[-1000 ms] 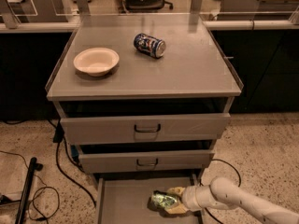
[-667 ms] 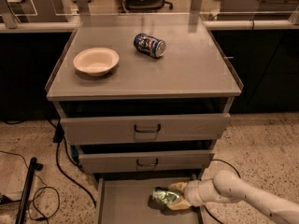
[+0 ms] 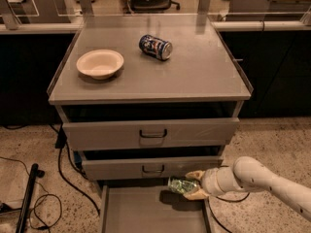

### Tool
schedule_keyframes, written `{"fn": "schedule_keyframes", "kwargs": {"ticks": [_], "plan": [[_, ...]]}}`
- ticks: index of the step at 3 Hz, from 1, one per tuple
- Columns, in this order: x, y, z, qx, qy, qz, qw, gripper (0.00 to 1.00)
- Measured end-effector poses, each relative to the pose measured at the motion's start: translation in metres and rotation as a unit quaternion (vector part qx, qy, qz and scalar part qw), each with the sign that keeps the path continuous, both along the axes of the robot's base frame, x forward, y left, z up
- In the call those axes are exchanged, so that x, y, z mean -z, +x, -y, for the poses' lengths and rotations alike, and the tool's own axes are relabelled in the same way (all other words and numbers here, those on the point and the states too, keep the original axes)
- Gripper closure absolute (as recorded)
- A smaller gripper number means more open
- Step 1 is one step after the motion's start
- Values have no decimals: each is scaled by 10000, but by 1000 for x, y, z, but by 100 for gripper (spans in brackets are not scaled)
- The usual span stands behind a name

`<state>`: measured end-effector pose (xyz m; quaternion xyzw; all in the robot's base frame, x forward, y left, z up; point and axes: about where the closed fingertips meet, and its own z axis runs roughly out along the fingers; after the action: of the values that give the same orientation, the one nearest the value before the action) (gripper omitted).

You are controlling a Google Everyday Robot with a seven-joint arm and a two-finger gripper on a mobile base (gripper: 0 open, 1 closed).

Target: Pick green can from bottom drawer and place on counter

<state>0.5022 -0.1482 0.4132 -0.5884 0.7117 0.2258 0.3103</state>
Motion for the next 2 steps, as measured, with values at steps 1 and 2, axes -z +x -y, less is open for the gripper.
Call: {"fn": "schedule_keyframes", "kwargs": {"ticks": [1,2], "plan": [[-4,-6,-2,-24,31,1,10000,100],[-37,-27,2,34,194,275,9994,100]]}}
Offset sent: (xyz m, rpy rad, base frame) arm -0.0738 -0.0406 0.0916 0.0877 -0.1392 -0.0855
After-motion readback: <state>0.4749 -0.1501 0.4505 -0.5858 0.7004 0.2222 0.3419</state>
